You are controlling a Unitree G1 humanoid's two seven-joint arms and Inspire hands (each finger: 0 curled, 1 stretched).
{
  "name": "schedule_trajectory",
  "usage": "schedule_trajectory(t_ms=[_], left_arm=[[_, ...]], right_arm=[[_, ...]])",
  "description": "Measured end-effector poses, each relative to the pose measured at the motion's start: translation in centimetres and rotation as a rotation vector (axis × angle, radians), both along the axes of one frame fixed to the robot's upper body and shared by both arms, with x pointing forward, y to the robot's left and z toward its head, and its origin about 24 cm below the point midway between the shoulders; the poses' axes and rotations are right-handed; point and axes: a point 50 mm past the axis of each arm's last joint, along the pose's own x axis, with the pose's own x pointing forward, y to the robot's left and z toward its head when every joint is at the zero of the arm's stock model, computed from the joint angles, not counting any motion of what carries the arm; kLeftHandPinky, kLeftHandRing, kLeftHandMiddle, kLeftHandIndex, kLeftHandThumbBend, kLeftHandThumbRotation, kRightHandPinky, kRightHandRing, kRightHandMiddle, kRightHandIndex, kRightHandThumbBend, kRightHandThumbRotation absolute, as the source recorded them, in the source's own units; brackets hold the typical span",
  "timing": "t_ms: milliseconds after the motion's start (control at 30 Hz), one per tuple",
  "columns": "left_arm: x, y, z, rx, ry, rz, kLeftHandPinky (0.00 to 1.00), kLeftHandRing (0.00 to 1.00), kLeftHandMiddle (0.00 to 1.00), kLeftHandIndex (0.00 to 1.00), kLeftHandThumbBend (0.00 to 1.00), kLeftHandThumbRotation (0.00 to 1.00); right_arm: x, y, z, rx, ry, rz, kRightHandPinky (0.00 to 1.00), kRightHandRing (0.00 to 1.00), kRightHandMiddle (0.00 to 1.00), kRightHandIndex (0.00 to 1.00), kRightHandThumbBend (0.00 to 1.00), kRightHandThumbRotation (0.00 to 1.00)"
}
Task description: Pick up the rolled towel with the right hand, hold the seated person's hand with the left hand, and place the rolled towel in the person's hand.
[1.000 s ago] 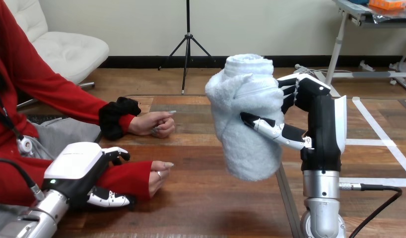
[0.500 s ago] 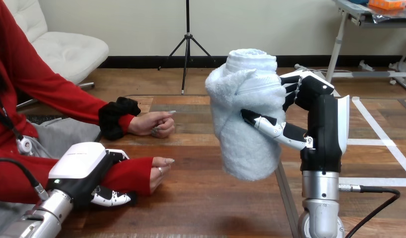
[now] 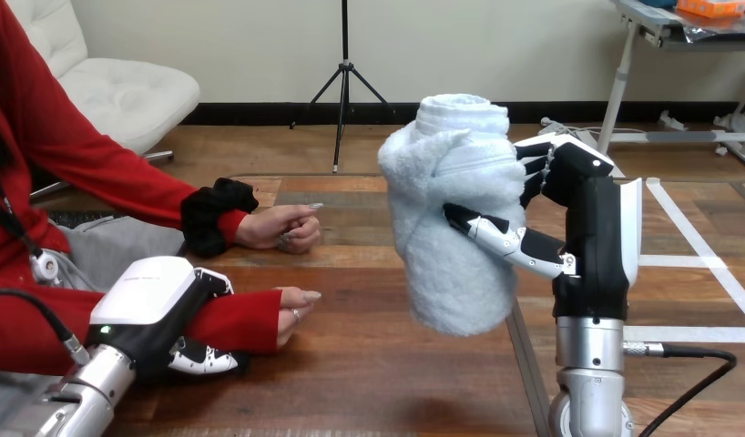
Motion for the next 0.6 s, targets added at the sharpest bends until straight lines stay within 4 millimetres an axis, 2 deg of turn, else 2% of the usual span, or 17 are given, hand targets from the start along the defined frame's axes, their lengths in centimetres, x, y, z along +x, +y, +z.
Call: schedule_trajectory(t_ms=[600], left_arm=[[0.2, -0.14, 0.41, -0.017, -0.013, -0.01, 0.27, 0.3, 0.35, 0.36, 0.79, 0.12]], right_arm=[[-0.03, 0.05, -0.14, 0.003, 0.014, -0.004, 0.18, 0.22, 0.33, 0.39, 0.74, 0.0]])
